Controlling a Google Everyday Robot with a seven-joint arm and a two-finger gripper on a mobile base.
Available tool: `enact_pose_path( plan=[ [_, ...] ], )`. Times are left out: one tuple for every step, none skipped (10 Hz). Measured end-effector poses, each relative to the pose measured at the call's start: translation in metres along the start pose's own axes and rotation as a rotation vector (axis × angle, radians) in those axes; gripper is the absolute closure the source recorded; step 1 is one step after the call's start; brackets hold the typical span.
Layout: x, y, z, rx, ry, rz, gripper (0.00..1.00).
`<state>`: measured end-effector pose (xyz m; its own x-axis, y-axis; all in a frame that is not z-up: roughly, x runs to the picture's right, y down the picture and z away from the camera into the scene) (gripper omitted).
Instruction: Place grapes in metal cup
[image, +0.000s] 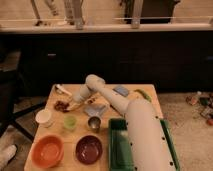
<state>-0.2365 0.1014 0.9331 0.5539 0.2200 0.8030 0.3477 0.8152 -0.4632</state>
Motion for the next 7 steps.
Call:
enact_pose_path(
  plan=[
    [0.0,0.0,-0.001,0.0,-0.001,0.0,1.0],
    [0.0,-0.001,-0.002,0.001,-0.001,-0.001,1.0],
    [-0.001,-0.001,-0.005,0.002,-0.001,-0.004,1.0],
    [-0.003,-0.002,-0.008,0.009,-0.001,-0.008,1.0],
    [-0.005,-0.003,-0.011,0.015,-0.002,-0.013,1.0],
    [-0.009,-0.004,-0.017,0.027,-0.002,-0.023,1.0],
    [-0.014,-0.006,-0.024,0.039,-0.002,-0.032,1.0]
  ],
)
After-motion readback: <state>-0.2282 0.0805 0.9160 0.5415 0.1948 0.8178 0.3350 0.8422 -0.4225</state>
